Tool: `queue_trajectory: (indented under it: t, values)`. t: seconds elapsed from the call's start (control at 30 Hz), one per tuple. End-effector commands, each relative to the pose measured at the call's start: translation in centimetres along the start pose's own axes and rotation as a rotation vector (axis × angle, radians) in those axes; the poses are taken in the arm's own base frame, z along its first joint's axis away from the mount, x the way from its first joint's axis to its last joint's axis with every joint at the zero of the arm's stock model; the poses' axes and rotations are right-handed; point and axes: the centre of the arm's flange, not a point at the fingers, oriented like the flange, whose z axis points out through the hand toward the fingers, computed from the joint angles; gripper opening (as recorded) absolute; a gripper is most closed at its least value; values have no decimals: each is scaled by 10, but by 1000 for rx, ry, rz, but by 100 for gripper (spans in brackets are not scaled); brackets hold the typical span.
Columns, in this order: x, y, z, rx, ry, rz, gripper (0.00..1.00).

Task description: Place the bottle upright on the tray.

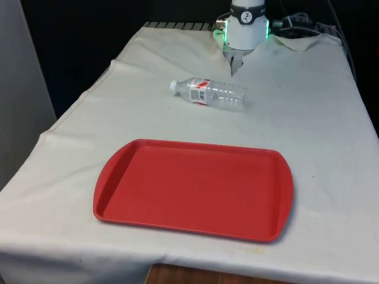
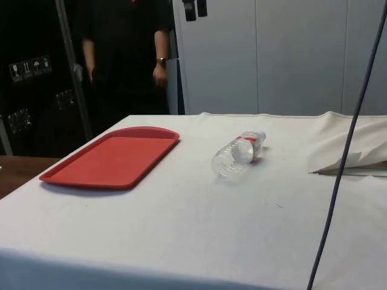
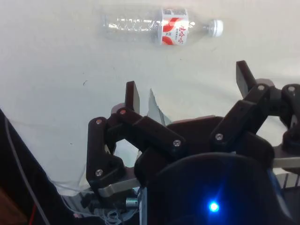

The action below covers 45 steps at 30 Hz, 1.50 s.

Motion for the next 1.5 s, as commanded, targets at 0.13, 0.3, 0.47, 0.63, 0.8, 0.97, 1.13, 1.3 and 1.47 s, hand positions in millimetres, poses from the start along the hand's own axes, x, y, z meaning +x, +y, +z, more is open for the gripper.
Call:
queue_trajectory:
  t: [0.13,0.3,0.47,0.63,0.8,0.97,1.13,1.3,1.47]
  values:
    - [-5,-6,3,-1,3,5,100]
    - [-11,-10,7,0,3,3,100]
    - [-16,-11,8,1,5,1,100]
    - [-20,-12,11,11,-6,-5,100]
    - [-32,-15,12,5,11,-6,100]
    - [-35,-15,14,13,2,-12,100]
    - [-45,-17,15,4,15,-13,100]
    - [-51,-18,16,3,17,-15,100]
    - [-59,-18,18,3,19,-18,100]
